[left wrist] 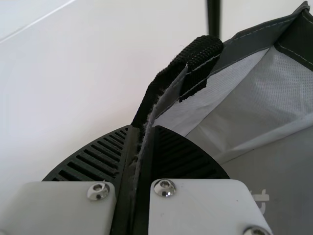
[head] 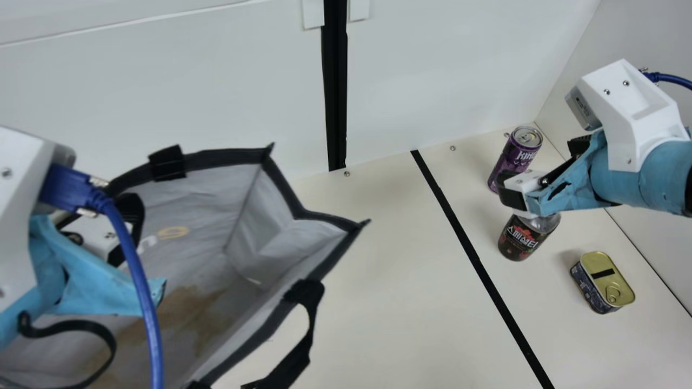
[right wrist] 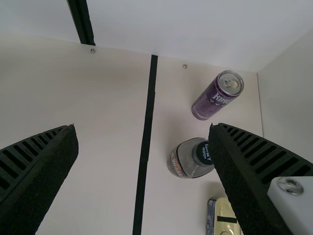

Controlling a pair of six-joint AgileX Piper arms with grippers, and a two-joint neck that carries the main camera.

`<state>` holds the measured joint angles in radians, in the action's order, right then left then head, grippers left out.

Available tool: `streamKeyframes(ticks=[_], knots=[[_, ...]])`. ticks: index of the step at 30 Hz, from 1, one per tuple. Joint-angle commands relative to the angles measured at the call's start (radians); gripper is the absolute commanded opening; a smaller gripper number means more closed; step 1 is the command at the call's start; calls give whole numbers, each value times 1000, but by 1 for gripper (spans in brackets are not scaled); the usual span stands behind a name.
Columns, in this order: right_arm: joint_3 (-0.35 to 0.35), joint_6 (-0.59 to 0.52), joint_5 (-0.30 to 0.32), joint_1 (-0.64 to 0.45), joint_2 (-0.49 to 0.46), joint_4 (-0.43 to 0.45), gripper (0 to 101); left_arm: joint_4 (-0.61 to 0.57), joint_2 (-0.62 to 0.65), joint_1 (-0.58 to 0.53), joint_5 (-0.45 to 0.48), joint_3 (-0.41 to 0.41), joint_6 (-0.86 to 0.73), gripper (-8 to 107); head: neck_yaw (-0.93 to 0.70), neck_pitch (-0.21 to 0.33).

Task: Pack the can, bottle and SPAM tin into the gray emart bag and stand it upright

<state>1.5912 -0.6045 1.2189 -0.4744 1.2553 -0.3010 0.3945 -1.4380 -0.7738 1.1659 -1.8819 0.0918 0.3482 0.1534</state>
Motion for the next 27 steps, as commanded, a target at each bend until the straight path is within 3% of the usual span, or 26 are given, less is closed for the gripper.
streamKeyframes(ticks=[1, 7, 13, 27], knots=[[0, 0, 0, 0, 0, 0, 95, 143, 9, -17, 0, 31, 49, -8, 1, 21], [0, 0, 0, 0, 0, 0, 95, 252, 39, -73, 5, 115, 148, -8, 1, 21], [0, 0, 0, 0, 0, 0, 95, 286, 62, -136, 16, 201, 239, -8, 1, 21], [0, 0, 0, 0, 0, 0, 95, 200, 81, -242, -35, 349, 344, -8, 1, 21]])
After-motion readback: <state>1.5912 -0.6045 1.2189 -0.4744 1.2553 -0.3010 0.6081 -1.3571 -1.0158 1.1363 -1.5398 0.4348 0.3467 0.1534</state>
